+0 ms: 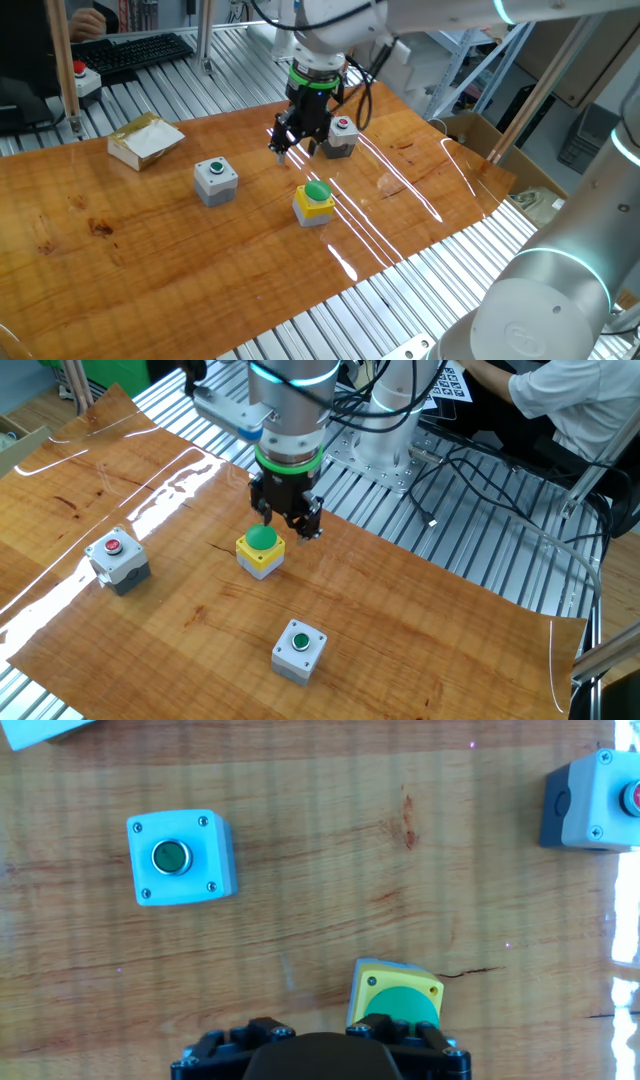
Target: Press three buttons from left to right in sequence
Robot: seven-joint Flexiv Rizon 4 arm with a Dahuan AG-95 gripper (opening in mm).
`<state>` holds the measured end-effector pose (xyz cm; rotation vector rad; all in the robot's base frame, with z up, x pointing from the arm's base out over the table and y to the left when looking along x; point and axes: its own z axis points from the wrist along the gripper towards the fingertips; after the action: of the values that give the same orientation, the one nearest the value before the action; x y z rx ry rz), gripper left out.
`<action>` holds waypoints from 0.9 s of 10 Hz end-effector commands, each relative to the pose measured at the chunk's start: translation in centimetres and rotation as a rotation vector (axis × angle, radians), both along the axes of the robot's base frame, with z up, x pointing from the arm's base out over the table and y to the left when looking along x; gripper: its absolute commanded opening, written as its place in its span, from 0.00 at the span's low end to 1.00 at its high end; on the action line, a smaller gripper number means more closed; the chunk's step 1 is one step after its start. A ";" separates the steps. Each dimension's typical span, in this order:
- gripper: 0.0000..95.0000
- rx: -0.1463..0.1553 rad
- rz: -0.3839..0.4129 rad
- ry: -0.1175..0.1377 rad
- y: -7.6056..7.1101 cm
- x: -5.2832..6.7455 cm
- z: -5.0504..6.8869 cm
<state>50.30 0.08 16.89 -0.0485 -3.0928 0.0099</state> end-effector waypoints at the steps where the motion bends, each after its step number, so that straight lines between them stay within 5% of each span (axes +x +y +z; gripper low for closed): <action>1: 0.00 -0.001 0.001 -0.005 -0.1 -0.3 0.1; 9: 0.00 0.003 0.022 -0.001 -0.9 -0.1 -0.4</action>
<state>50.07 -1.00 16.55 -0.0137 -3.0964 0.0062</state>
